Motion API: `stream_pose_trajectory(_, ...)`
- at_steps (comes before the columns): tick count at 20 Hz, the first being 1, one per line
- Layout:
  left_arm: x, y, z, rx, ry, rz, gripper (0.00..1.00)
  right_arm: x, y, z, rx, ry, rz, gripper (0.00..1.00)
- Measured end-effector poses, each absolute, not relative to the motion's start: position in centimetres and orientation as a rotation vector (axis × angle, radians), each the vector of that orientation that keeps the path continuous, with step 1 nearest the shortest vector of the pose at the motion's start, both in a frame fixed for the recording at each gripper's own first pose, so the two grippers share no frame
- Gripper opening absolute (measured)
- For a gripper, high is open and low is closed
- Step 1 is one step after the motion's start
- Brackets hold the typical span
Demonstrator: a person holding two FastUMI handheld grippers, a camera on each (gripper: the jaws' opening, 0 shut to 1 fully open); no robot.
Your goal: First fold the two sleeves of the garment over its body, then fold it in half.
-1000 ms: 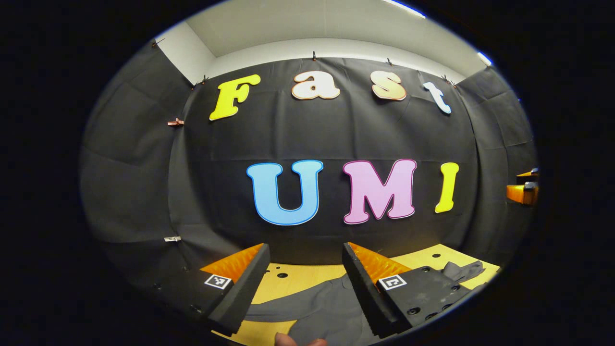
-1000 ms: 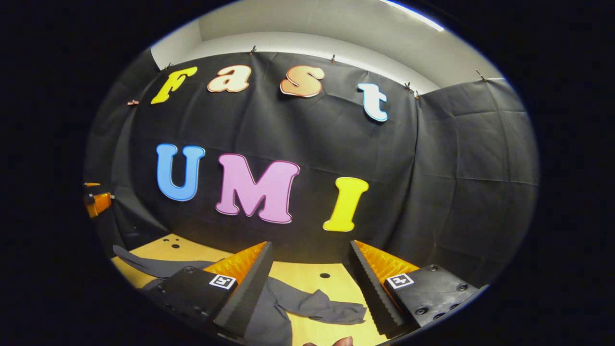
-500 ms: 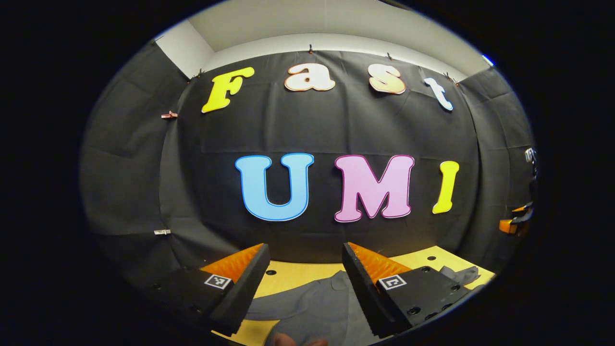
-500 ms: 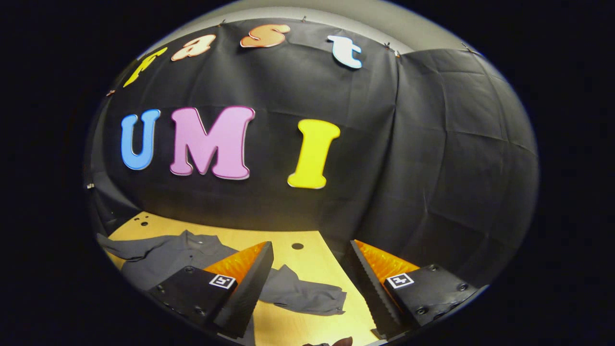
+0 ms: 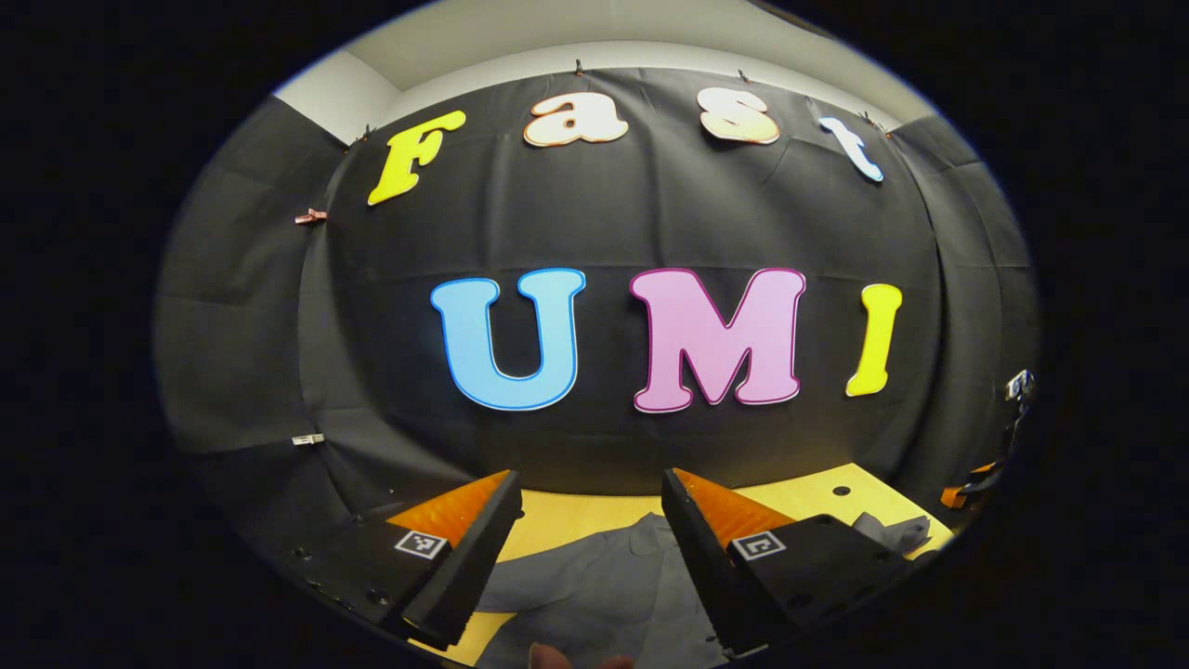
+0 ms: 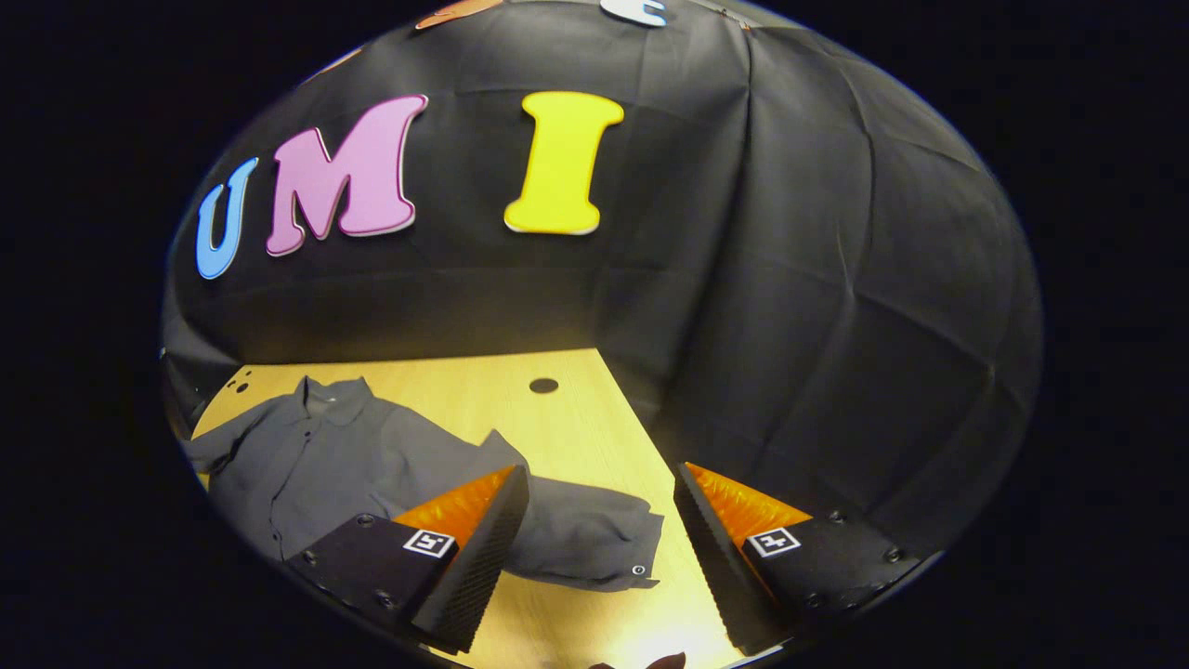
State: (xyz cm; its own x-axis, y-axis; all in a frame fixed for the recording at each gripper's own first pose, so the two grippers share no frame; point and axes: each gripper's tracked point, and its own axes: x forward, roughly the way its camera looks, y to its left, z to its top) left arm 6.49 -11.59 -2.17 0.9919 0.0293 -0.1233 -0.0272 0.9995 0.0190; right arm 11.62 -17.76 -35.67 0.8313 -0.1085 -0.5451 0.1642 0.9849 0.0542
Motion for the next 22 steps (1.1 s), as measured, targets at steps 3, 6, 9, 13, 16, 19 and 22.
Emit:
stream_pose_trajectory(3, 7.1, -12.0, -2.7, 0.028, 0.151, 0.061, 0.95, 11.7, -19.0, -40.0, 0.116, 0.649, -0.153, 0.98)
stream_pose_trajectory(6, 7.6, -12.3, -3.1, 0.044, 0.171, 0.087, 0.95, 11.9, -19.6, -43.8, 0.154, 0.715, -0.156, 0.98)
stream_pose_trajectory(9, 7.9, -12.8, -3.6, 0.065, 0.191, 0.106, 0.96, 11.8, -19.8, -46.9, 0.182, 0.772, -0.159, 0.98)
stream_pose_trajectory(13, 8.2, -13.3, -3.7, 0.085, 0.199, 0.126, 0.97, 11.5, -19.8, -50.3, 0.193, 0.841, -0.148, 0.98)
stream_pose_trajectory(16, 8.0, -13.4, -3.4, 0.114, 0.197, 0.139, 0.98, 11.3, -19.4, -52.0, 0.214, 0.875, -0.145, 0.98)
stream_pose_trajectory(19, 7.5, -13.1, -3.7, 0.121, 0.200, 0.152, 0.98, 11.2, -19.3, -51.7, 0.191, 0.859, -0.149, 0.96)
stream_pose_trajectory(22, 6.8, -12.3, -4.1, 0.089, 0.212, 0.165, 0.99, 11.5, -18.1, -52.1, 0.160, 0.881, -0.107, 0.36)
